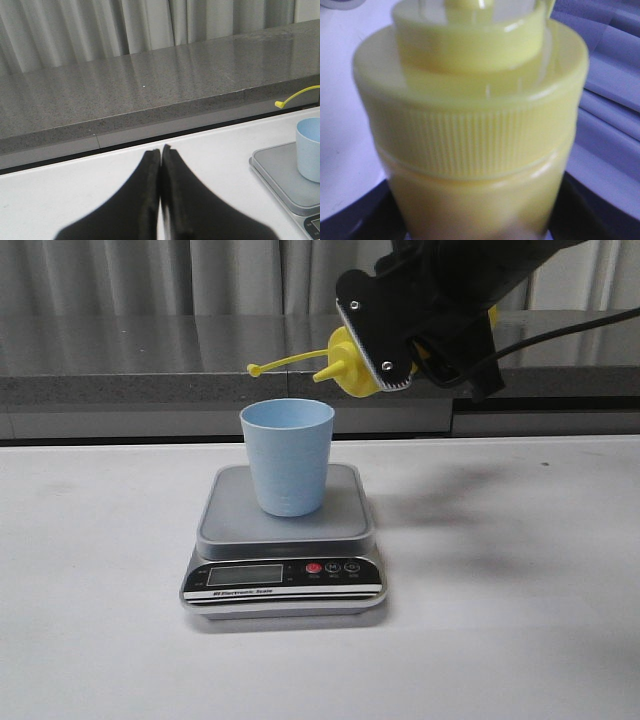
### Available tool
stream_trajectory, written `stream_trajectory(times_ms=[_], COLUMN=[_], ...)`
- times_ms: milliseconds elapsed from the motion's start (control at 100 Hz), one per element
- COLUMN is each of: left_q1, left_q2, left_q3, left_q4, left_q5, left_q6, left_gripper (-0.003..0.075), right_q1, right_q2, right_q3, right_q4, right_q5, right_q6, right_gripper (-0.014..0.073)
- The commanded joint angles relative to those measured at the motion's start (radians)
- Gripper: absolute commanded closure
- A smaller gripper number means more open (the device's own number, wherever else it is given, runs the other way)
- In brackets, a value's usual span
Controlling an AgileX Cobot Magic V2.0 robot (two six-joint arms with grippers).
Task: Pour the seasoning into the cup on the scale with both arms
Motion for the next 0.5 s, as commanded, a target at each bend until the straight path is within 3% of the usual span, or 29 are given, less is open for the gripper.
stream_trajectory(times_ms=[0, 490], left_q1=[0.002, 0.002], left_q2=[0.012, 0.012], left_q3=[-0.024, -0.024], left_q4=[0.000, 0.000], left_q5=[-0.081, -0.081], left_q6=[-0.004, -0.004], left_gripper=[0.0738, 0.0738], right_q1=[0.013, 0.029], right_q2=[-0.049, -0.049], right_q3=[-0.034, -0.034], right_q4=[-0.049, -0.126], right_q5=[0.034, 0.062], right_q6=[-0.005, -0.005], right_gripper=[0.0300, 0.0300])
